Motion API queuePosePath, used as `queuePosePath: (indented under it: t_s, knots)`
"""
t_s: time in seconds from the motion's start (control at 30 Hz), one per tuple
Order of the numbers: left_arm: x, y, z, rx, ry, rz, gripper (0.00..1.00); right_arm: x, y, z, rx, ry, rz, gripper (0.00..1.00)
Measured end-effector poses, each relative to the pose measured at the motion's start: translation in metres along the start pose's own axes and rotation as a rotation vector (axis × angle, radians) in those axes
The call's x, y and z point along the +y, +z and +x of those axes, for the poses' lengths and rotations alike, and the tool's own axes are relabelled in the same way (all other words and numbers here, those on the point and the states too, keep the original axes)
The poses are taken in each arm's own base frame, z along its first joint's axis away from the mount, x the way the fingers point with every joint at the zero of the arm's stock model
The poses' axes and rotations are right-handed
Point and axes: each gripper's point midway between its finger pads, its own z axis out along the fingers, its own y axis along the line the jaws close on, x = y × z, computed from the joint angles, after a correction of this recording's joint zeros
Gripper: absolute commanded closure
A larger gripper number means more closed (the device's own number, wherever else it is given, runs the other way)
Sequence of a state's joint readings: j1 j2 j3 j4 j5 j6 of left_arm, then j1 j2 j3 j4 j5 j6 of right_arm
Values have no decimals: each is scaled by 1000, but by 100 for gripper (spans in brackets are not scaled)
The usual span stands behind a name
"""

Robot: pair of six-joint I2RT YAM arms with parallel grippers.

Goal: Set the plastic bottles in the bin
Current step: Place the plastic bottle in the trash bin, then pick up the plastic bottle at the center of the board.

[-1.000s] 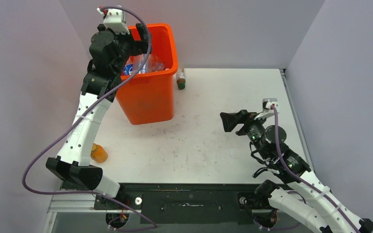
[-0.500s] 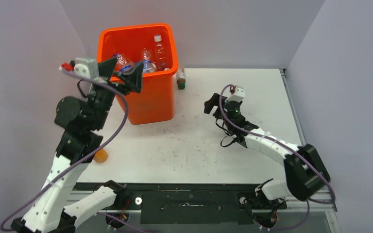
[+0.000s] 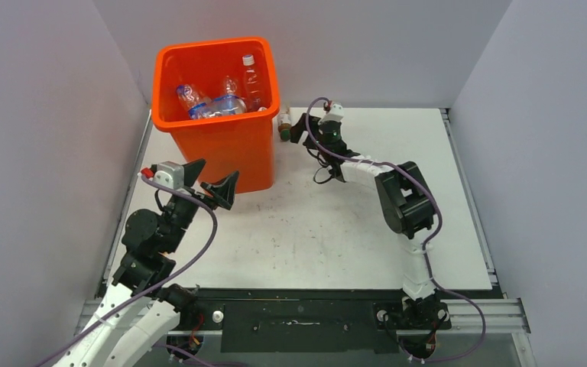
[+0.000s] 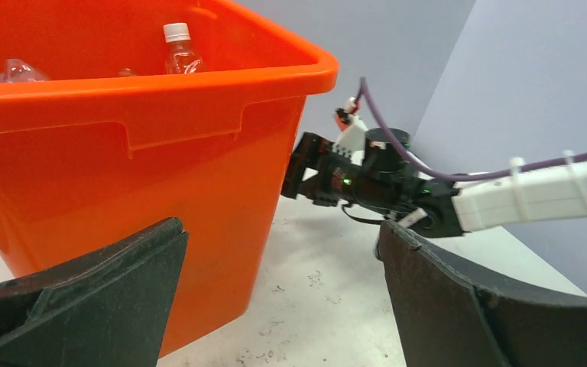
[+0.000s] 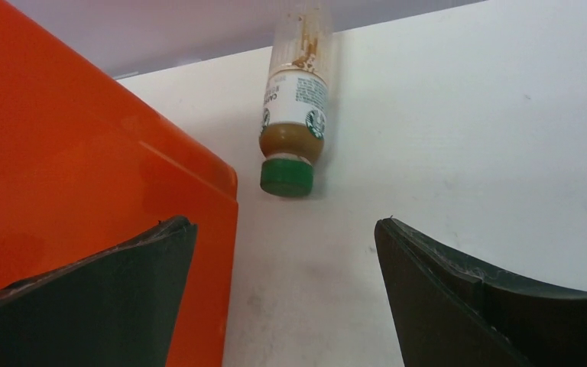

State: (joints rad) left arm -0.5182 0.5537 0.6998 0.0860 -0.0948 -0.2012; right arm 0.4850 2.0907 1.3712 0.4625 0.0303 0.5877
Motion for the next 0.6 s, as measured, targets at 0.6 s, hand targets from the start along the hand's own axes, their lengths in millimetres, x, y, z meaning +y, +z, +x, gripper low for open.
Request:
queuePosePath:
  t_s: [0.6]
  knots:
    - [-18,0,17,2,-10,111,4,3,96,49,106,-17,-44,7]
